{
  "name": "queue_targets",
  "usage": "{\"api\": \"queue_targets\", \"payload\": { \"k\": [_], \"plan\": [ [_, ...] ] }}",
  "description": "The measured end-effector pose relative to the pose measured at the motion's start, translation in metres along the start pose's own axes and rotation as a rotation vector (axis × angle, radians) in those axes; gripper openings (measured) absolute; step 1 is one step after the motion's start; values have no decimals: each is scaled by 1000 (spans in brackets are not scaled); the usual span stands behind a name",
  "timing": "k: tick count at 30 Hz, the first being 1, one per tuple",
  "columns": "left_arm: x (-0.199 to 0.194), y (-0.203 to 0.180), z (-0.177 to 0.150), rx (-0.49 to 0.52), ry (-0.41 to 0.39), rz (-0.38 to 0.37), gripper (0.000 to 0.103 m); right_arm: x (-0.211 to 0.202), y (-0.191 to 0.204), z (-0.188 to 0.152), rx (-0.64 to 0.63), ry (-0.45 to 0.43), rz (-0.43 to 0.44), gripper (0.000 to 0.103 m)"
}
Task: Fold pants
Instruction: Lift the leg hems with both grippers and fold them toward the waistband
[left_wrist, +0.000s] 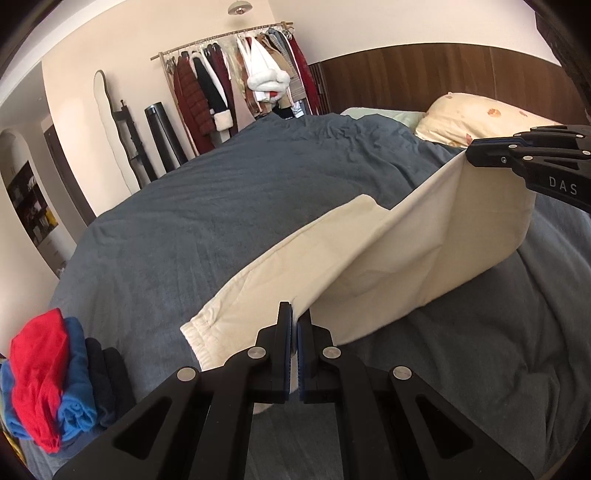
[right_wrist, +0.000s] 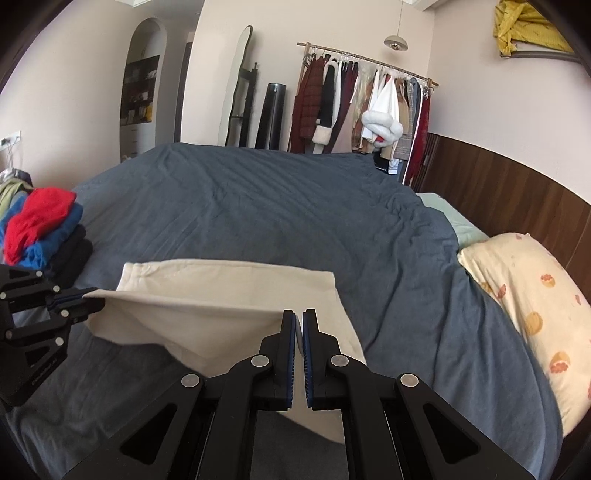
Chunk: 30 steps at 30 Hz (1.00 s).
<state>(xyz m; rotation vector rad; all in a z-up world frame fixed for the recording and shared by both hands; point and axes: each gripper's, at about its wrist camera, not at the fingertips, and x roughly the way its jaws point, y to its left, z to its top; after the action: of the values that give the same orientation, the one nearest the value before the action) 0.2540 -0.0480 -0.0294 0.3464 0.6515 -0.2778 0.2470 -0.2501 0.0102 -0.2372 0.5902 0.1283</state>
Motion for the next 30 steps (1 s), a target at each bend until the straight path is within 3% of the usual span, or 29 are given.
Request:
{"api": "queue_targets", "payload": {
  "k": [18,26,30],
  "plan": [
    [98,29,37,-20,108,15,4,120,-36,62,10,60,-33,1],
    [133,26,49,36,138,44,4,162,-56,55,2,112,-21,1],
    [159,28,52,49,201,47,4,182,-64,47,41,161,0,1]
  ]
}}
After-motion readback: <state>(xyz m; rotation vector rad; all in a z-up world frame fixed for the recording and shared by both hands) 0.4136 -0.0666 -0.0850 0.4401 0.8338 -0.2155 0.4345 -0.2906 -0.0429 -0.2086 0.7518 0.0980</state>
